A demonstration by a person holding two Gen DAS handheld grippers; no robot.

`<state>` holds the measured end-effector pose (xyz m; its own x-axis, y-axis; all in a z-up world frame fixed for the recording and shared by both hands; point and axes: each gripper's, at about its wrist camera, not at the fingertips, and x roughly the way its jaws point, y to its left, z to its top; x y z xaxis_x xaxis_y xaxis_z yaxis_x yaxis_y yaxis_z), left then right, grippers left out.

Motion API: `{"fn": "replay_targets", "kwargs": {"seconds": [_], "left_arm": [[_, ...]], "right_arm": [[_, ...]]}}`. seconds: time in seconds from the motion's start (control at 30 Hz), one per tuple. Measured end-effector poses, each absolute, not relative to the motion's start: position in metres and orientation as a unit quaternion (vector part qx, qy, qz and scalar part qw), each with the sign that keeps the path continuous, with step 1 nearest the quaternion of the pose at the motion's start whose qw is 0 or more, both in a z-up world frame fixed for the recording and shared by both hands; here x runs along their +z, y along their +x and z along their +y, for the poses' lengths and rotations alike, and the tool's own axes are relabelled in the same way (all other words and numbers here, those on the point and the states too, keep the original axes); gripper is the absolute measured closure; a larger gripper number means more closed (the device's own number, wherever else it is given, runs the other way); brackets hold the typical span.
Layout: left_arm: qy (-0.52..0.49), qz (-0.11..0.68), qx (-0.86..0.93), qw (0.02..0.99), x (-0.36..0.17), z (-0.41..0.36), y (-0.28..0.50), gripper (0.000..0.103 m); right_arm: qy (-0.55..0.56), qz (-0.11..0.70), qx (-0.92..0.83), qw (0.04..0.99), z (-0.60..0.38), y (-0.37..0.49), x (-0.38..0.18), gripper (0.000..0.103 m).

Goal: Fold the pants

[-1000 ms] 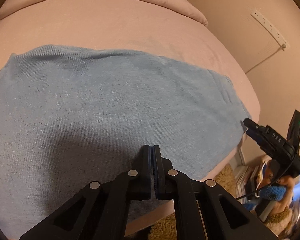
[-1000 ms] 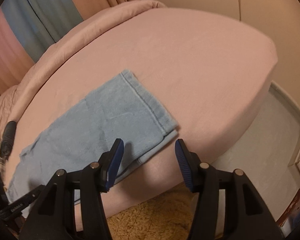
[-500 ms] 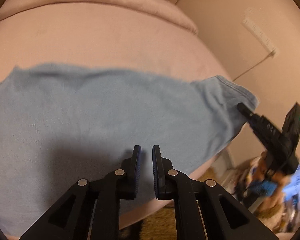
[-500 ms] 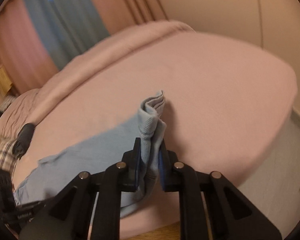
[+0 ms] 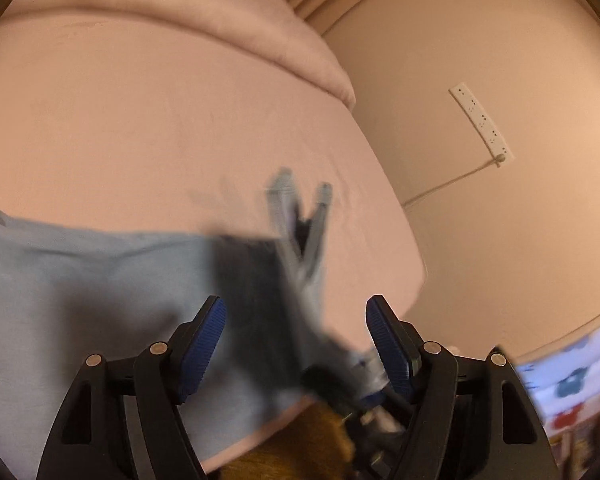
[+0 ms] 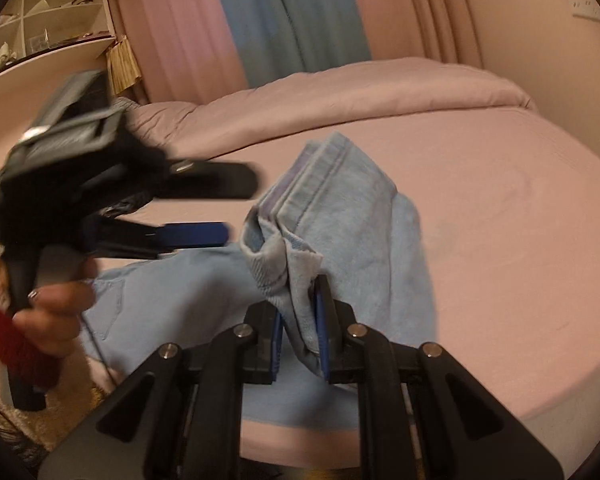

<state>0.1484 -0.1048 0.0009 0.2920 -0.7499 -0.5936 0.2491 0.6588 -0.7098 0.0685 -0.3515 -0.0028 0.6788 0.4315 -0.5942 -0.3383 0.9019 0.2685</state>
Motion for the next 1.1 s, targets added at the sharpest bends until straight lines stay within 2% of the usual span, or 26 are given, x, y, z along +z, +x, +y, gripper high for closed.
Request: {"fn": "replay_targets", "kwargs": {"seconds": [0.07,0.1,0.13,0.2,0.37,0.6,1.1], "left_arm": [[-0.265,0.504,-0.338,0.749,-0.005,-0.107,0.154,0.032],[-0.265,0.503,-0.335,0.751,-0.006,-0.107,0.153,0.051],[-0.254,0.506,-0.323,0.758,-0.007,-0.107,0.154,0.079],[-0.234,0.509,-0.301,0.772,-0.007,-0.103,0.153,0.094],[-0.270,0.495,-0.313,0.764,0.002,-0.080,0.148,0.096],[-0.241,0.476,-0.263,0.804,0.016,-0.041,0.128,0.096],[-0.184,0.527,-0.156,0.815,-0.061,-0.013,0.130,0.096]], "right_arm": [[0.062,0.347,0.218,0.910,-0.350,0.063,-0.008,0.088],[0.058,0.350,0.220,0.909,-0.348,0.060,-0.011,0.088],[0.057,0.353,0.221,0.908,-0.347,0.059,-0.012,0.088],[0.056,0.355,0.218,0.907,-0.345,0.060,-0.012,0.088],[0.070,0.347,0.232,0.906,-0.340,0.062,-0.005,0.088],[0.054,0.340,0.284,0.895,-0.301,0.059,0.003,0.088],[0.005,0.427,0.308,0.851,-0.235,0.085,-0.058,0.086]]}}
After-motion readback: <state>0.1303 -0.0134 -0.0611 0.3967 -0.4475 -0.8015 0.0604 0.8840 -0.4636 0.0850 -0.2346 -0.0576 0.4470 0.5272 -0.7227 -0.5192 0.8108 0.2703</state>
